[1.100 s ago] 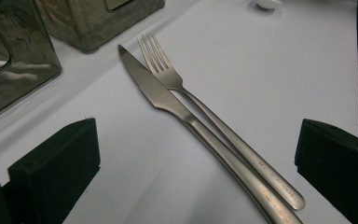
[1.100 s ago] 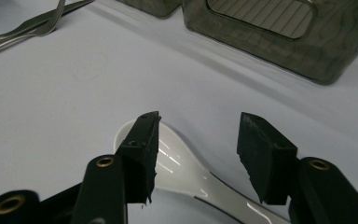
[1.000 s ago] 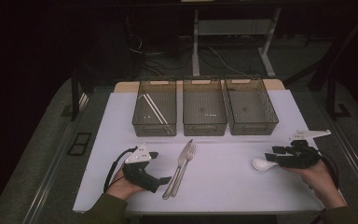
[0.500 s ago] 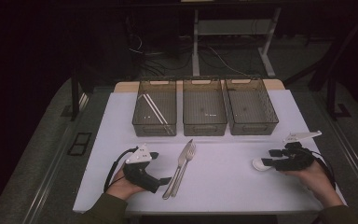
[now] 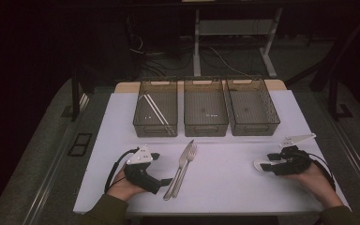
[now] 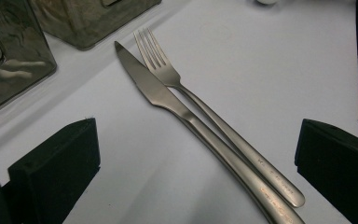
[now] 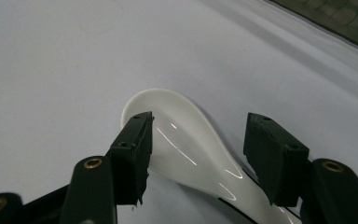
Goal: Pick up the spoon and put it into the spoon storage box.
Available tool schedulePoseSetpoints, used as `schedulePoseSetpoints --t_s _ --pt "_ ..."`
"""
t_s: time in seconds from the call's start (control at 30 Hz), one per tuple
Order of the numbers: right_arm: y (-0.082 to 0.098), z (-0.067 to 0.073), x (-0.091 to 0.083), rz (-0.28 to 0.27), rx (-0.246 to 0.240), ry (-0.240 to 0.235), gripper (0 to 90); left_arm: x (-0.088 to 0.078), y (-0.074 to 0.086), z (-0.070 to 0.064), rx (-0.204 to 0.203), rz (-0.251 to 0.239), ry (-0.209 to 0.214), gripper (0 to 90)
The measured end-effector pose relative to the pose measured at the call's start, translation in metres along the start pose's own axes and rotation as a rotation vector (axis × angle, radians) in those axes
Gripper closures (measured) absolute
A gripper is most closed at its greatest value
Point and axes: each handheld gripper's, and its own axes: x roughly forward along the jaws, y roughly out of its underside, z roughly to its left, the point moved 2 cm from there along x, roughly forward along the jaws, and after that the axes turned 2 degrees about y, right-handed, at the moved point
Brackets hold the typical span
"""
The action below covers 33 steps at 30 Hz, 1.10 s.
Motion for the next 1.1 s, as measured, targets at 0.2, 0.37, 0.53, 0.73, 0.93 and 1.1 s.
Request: schedulePoseSetpoints --t_s 0.2,0.37,0.53,0.73,0.93,1.1 --pt "0.0014 0.0010 0.0015 0.014 -0.023 0.000 41.3 0.0002 0.0000 -0.0005 -0.002 0.001 0.001 0.0" --pt "0.0035 0.0030 0.0018 0.039 -0.044 -0.003 42.3 -0.0001 0.0000 -0.0009 -0.004 -0.001 0.001 0.0" --pt "0.0048 0.0045 0.0013 0.044 -0.083 0.000 45.2 0.0001 -0.0001 -0.0012 -0.007 -0.003 0.002 0.0" --pt "0.0067 0.0069 -0.0006 0.058 -0.135 -0.013 52.1 0.0002 -0.0001 -0.0014 -0.008 -0.003 0.001 0.0" --pt "0.0085 0.0084 -0.0019 0.068 -0.189 -0.009 57.5 0.0002 -0.0001 -0.0015 -0.007 -0.003 0.001 0.0" --pt "0.0100 0.0089 -0.0038 0.074 -0.219 -0.011 63.7 0.0002 -0.0001 -0.0013 -0.004 0.001 0.002 0.0"
